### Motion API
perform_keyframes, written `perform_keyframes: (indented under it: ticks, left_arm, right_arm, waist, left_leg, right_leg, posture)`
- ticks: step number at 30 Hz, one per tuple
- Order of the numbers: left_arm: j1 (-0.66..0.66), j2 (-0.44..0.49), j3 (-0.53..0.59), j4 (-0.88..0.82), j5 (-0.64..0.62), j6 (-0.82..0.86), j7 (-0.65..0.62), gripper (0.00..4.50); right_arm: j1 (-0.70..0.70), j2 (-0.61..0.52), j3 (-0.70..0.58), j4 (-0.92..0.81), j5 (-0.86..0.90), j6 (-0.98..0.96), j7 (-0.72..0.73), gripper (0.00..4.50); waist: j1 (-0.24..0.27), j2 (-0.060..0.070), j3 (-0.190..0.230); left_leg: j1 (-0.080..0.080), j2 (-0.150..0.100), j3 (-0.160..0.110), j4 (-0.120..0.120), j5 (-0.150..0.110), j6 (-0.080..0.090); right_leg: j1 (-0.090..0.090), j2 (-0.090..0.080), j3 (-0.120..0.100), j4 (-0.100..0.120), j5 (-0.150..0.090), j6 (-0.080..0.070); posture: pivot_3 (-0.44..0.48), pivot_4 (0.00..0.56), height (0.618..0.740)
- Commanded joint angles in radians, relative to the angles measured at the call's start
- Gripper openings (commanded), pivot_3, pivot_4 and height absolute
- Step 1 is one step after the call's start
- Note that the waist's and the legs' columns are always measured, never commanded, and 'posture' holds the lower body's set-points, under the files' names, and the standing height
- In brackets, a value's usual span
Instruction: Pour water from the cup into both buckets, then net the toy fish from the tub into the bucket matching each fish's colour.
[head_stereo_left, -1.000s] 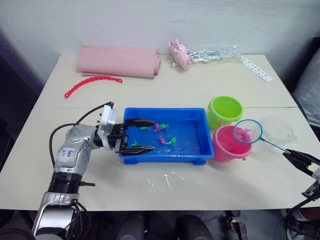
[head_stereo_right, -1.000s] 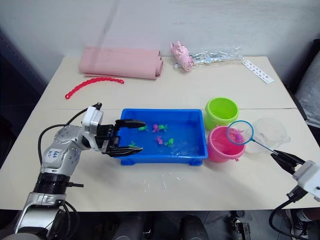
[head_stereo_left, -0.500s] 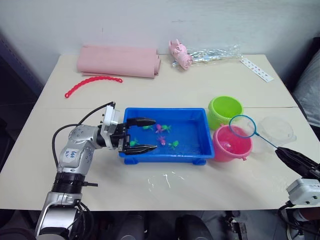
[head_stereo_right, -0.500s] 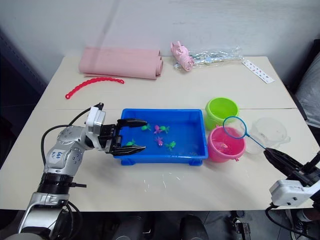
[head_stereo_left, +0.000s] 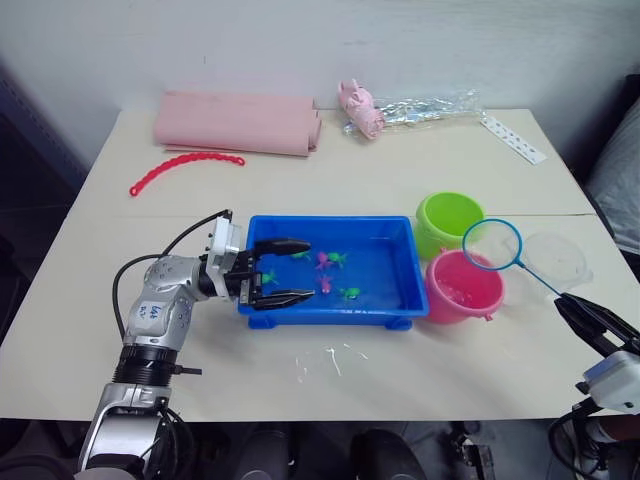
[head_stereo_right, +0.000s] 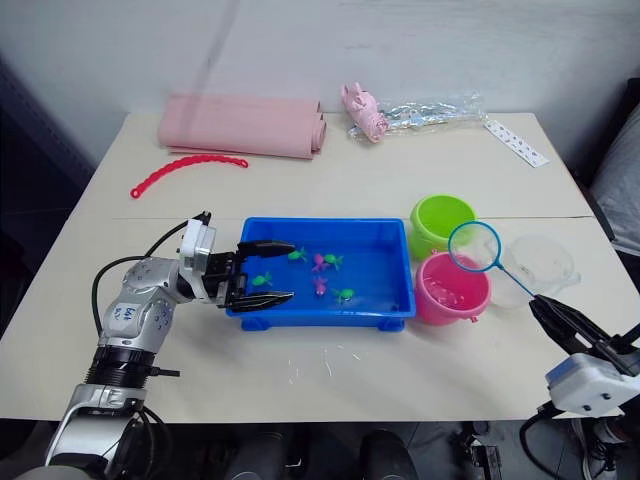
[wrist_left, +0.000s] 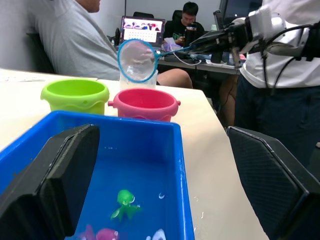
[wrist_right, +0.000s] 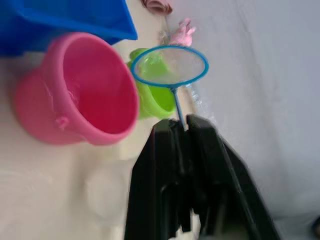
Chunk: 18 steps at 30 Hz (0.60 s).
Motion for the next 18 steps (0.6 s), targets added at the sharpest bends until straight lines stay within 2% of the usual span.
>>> perform_keyframes:
  ticks: [1,5,7,11,13,16,18]
  left_arm:
    - [-0.035,0.025,0.038,0.017,-0.017,-0.012,-0.017,4.47]
    - [-0.038,0.056,0.076,0.026,-0.039,0.008,-0.017,4.47]
    - [-0.016,0.103,0.115,0.025,-0.044,0.016,-0.017,4.47]
    - [0.041,0.169,0.180,0.014,-0.048,0.028,0.008,4.47]
    - [0.069,0.188,0.198,0.003,-0.044,0.029,0.021,4.47]
    - [0.142,0.214,0.236,-0.052,-0.053,0.047,0.052,4.47]
    - [0.191,0.225,0.254,-0.096,-0.054,0.057,0.071,4.47]
  right_arm:
    - [-0.011,-0.031,-0.018,-0.071,0.213,0.141,0.033,0.00]
    - [-0.039,-0.075,-0.010,-0.157,0.444,0.347,0.080,0.00]
    - [-0.085,-0.141,0.027,-0.230,0.626,0.511,0.108,0.00]
    - [-0.207,-0.272,0.122,-0.288,0.796,0.762,0.132,0.00]
    - [-0.276,-0.317,0.174,-0.290,0.830,0.864,0.128,0.00]
    - [-0.436,-0.364,0.343,-0.270,0.769,0.968,0.155,0.00]
    - [-0.555,-0.356,0.463,-0.242,0.705,1.012,0.169,0.00]
  waist:
    - [0.001,0.000,0.000]
    - [0.000,0.001,0.000]
    - [-0.002,0.001,0.000]
    - [-0.022,0.001,0.000]
    - [-0.021,0.001,0.000]
    - [-0.014,0.000,0.000]
    - [-0.019,0.000,0.000]
  left_leg:
    - [0.000,0.000,0.000,0.000,0.000,0.000]
    - [0.000,0.000,-0.001,0.001,0.000,0.000]
    - [0.000,0.000,0.000,0.000,0.000,0.000]
    - [0.000,0.001,-0.001,0.000,0.000,0.000]
    - [0.000,0.001,-0.002,0.000,0.000,0.000]
    - [-0.001,0.000,-0.002,0.001,0.000,0.001]
    - [-0.002,0.000,-0.003,0.001,-0.001,0.001]
  right_leg:
    - [0.000,0.000,0.000,0.000,0.000,0.000]
    - [0.000,0.000,0.000,0.000,0.000,0.000]
    - [0.000,0.000,0.000,0.000,0.000,0.000]
    - [0.000,0.000,-0.001,0.001,0.000,0.000]
    - [0.000,0.000,-0.001,0.000,0.000,0.000]
    - [0.000,-0.001,-0.002,0.000,0.000,0.000]
    - [0.000,-0.001,-0.003,-0.001,0.000,0.000]
  posture:
    - [0.000,0.150,0.740]
    - [0.000,0.150,0.740]
    - [0.000,0.150,0.740]
    - [0.000,0.150,0.740]
    - [0.000,0.150,0.740]
    - [0.000,0.150,0.740]
    - [0.000,0.150,0.740]
